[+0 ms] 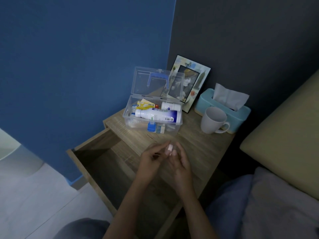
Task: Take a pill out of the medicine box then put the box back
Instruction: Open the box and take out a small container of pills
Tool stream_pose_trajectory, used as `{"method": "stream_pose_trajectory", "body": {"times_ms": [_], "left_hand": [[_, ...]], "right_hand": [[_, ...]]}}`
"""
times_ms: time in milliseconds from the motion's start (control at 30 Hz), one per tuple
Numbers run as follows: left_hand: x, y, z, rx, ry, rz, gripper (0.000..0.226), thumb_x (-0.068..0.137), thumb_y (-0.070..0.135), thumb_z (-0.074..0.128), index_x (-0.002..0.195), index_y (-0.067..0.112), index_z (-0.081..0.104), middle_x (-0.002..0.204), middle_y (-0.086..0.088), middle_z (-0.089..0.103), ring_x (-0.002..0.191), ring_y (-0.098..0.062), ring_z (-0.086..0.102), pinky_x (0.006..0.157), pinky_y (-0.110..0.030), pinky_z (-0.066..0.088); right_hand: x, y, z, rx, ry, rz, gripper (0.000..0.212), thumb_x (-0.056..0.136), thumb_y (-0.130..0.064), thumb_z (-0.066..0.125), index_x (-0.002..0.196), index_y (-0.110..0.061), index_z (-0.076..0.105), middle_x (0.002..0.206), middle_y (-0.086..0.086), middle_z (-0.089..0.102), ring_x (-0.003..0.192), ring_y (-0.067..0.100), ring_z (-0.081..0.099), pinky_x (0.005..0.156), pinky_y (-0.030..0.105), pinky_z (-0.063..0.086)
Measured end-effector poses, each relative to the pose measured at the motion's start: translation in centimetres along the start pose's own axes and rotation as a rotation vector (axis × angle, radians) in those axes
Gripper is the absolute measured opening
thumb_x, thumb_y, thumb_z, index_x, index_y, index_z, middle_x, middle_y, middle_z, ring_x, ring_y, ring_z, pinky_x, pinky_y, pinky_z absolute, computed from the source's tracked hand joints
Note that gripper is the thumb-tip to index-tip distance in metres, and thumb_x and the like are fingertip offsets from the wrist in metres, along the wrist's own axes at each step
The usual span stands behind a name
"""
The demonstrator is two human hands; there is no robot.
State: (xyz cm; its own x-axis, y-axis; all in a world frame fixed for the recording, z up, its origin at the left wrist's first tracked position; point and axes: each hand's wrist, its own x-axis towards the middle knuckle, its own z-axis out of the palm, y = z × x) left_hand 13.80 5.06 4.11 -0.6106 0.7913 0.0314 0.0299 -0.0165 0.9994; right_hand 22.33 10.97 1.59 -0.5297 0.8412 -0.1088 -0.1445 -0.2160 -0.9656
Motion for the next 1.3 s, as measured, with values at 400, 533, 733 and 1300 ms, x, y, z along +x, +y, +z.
{"method": "stream_pose_trajectory", "body": {"times_ms": [400,533,733,1300], "left_hand": [[0.4,0.0,-0.2,-0.043,-0.031,-0.072,0.035,0.086,0.005,0.063,0.119,0.016,0.062,0.113,-0.011,0.065,0.099,-0.009,0.062,0.091,-0.019,0.049],[0.6,0.0,-0.3,-0.016,-0.058,-0.057,0.035,0.088,0.006,0.061,0.121,0.018,0.062,0.110,-0.006,0.066,0.102,-0.010,0.062,0.093,-0.021,0.049],[0.7,-0.3,-0.6,-0.018,-0.112,-0.052,0.031,0.085,0.004,0.064,0.114,0.017,0.066,0.106,-0.013,0.067,0.093,-0.007,0.064,0.085,-0.015,0.050],[1.6,-1.2,0.1,0.089,-0.045,-0.088,0.015,0.083,0.009,0.069,0.096,0.004,0.071,0.088,-0.011,0.071,0.080,-0.013,0.065,0.079,-0.027,0.050]], "right_hand": [[0.2,-0.1,-0.6,0.095,-0.033,0.062,0.028,0.099,-0.011,0.041,0.118,-0.016,0.060,0.127,0.014,0.064,0.120,0.025,0.060,0.106,0.036,0.045],[0.1,-0.4,-0.8,0.106,-0.066,0.080,0.029,0.099,-0.014,0.043,0.121,-0.016,0.061,0.124,0.009,0.066,0.116,0.015,0.064,0.097,0.022,0.051],[0.1,-0.7,-1.7,-0.024,-0.074,0.031,0.032,0.096,-0.015,0.050,0.127,-0.016,0.059,0.124,0.001,0.067,0.114,0.011,0.064,0.095,0.020,0.051],[0.1,-0.6,-2.5,-0.042,-0.040,0.063,0.025,0.093,-0.016,0.057,0.114,-0.015,0.071,0.108,0.004,0.075,0.100,0.014,0.071,0.075,0.019,0.056]]}}
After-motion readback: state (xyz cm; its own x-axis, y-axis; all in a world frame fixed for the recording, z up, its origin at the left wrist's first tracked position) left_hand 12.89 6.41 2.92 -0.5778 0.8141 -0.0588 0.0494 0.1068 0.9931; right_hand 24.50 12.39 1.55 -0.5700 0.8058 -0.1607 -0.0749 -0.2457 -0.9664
